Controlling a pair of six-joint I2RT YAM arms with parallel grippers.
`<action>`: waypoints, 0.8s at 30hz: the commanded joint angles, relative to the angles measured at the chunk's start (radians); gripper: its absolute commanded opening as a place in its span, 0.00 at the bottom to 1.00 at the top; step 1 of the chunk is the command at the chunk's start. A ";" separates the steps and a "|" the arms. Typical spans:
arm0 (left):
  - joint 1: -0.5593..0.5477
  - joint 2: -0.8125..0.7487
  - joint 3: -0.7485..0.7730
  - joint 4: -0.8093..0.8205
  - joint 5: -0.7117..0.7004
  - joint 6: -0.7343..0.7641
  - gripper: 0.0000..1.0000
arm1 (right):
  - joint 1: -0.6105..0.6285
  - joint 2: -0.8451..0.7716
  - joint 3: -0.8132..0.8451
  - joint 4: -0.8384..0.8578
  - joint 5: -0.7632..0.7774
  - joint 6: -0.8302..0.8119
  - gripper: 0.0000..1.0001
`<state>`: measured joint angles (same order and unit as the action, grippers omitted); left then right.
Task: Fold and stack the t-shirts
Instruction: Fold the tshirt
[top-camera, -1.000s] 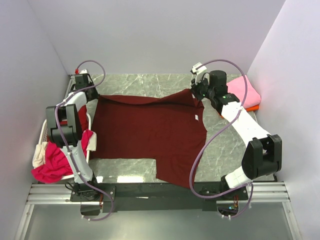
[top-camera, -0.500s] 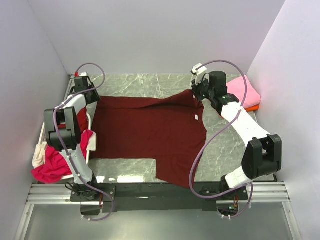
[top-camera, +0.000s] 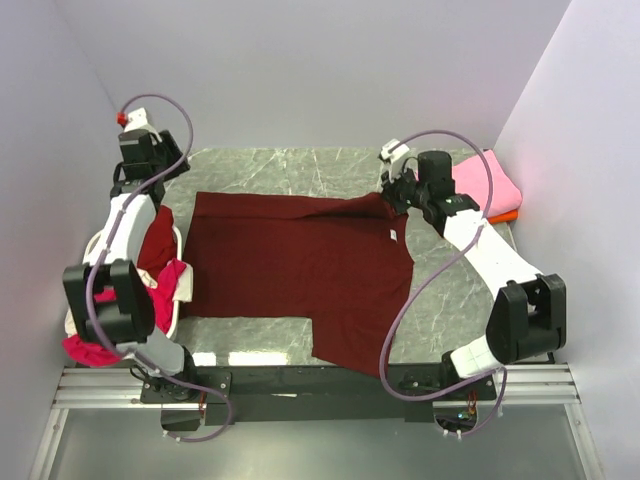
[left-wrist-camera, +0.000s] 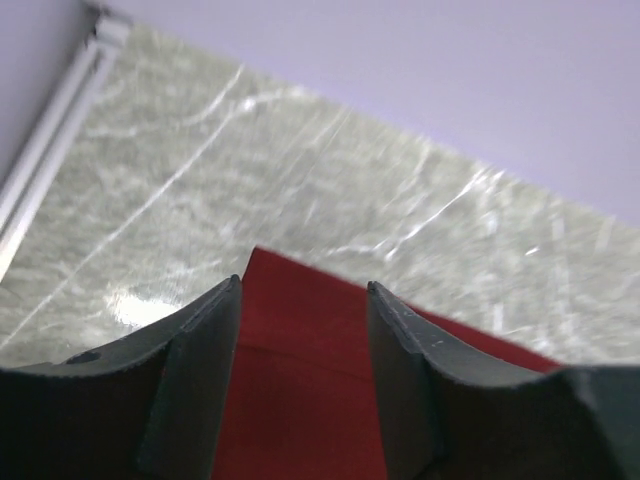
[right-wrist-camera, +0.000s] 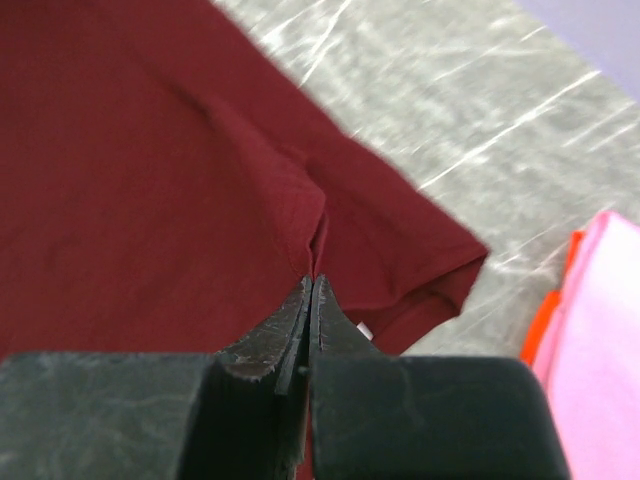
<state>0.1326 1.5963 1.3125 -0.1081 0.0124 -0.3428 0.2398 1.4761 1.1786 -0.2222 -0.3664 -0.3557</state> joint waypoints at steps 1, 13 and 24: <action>0.004 -0.091 -0.013 0.030 0.000 -0.044 0.59 | 0.018 -0.091 -0.036 -0.054 -0.074 -0.063 0.00; 0.006 -0.372 -0.185 -0.091 0.148 -0.087 0.73 | 0.141 -0.088 -0.229 -0.297 -0.096 -0.379 0.65; -0.008 -0.610 -0.447 -0.133 0.225 0.007 0.73 | 0.115 0.473 0.448 -0.462 -0.190 -0.016 0.59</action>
<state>0.1299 1.0290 0.8986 -0.2287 0.2092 -0.3859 0.3592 1.8229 1.4628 -0.6090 -0.4938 -0.5140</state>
